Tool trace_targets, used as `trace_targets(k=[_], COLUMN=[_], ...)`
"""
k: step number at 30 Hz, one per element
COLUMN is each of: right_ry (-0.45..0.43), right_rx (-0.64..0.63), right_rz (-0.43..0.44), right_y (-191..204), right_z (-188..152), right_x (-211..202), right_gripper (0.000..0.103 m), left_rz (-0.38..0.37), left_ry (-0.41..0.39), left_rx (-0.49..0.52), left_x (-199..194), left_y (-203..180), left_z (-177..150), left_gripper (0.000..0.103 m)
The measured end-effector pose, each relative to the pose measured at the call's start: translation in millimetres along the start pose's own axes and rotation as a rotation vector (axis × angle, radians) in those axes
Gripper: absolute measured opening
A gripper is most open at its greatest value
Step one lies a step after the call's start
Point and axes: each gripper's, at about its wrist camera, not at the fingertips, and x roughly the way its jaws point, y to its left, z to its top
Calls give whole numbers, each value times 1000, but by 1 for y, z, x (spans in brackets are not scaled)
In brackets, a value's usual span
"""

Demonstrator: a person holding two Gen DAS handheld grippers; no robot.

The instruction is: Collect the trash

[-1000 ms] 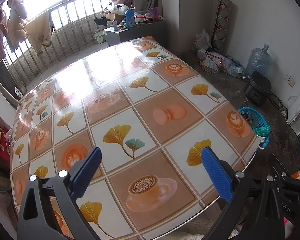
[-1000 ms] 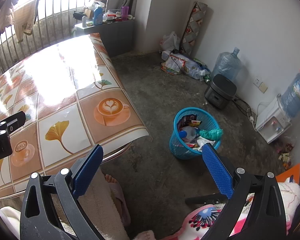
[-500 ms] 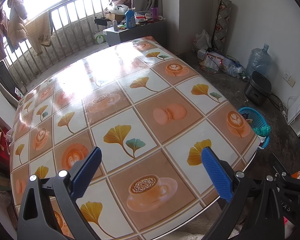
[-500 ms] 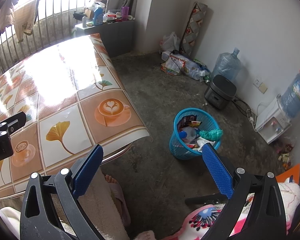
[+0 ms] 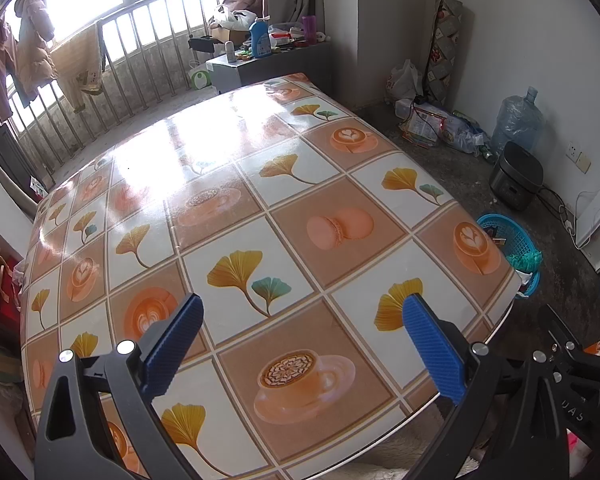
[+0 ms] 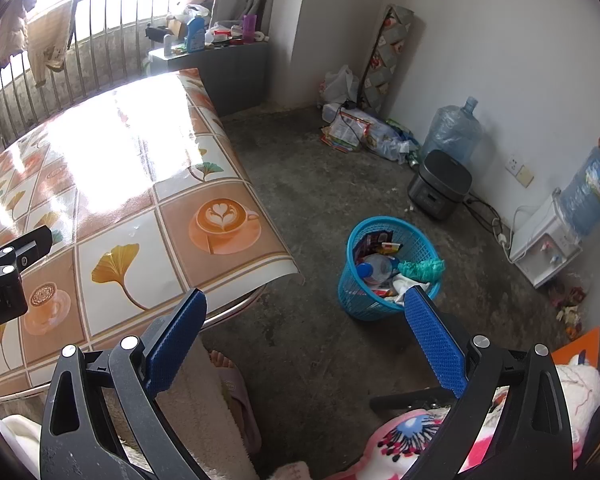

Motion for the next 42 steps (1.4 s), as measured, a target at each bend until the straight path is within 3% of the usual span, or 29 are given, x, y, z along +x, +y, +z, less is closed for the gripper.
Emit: trace_targets(k=[42], right_ry=[-5], right_rx=[3], right_rz=[-1], right_y=[3], right_z=[-1], right_x=[-2], right_gripper=[95], left_rz=[-3], left_ry=[-20], left_rx=[6], left_x=[-5], left_y=[0], left_z=[2], left_gripper=[98])
